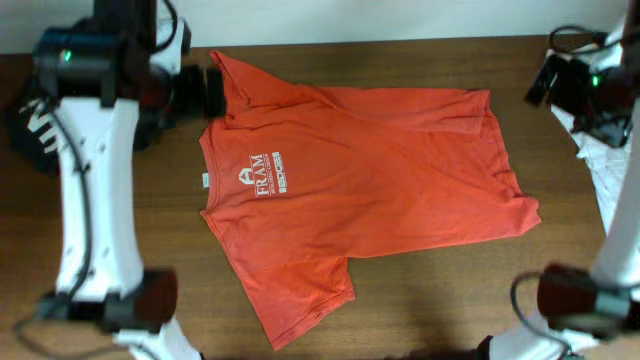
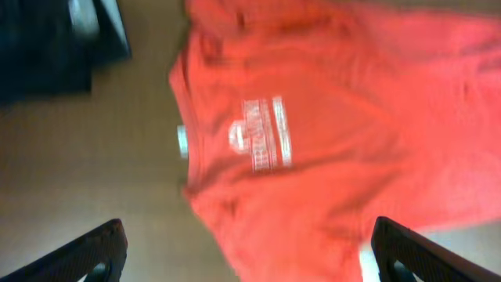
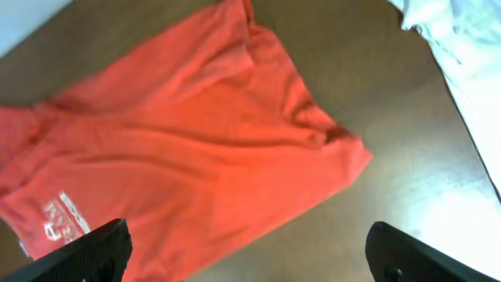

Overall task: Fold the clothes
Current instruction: 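Grasp the shirt's bottom-left hem with left gripper, bottom-right with right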

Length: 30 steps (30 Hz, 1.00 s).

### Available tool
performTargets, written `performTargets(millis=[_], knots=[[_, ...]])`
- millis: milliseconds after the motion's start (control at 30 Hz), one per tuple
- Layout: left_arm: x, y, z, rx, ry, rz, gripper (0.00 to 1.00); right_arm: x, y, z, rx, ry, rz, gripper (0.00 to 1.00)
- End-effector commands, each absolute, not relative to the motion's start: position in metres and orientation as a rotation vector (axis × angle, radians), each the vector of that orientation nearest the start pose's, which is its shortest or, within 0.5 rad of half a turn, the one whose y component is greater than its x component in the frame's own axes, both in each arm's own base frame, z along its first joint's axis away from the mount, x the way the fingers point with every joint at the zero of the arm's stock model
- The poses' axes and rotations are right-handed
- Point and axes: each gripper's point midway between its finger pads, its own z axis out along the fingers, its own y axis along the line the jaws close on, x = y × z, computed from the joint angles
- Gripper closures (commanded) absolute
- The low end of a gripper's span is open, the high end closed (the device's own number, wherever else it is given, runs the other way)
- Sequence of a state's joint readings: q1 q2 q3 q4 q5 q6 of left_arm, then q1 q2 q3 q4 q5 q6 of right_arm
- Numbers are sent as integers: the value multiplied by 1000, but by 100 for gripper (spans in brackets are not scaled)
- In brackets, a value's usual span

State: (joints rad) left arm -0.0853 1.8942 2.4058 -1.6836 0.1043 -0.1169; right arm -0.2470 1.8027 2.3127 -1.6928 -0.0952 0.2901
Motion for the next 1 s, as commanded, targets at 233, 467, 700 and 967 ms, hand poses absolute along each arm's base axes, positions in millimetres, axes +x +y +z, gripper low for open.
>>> performTargets(millis=[233, 467, 700, 967], knots=[[261, -98, 145, -146, 3277, -131, 1, 349, -66, 242, 723, 2811, 121, 1], [210, -111, 71, -353, 3439, -225, 1, 371, -88, 246, 721, 2704, 9, 1], [169, -117, 11, -436, 3468, -144, 1, 382, -92, 234, 726, 2714, -4, 1], [175, -87, -5, -507, 3365, 133, 2, 388, -94, 209, 743, 2780, -7, 1]])
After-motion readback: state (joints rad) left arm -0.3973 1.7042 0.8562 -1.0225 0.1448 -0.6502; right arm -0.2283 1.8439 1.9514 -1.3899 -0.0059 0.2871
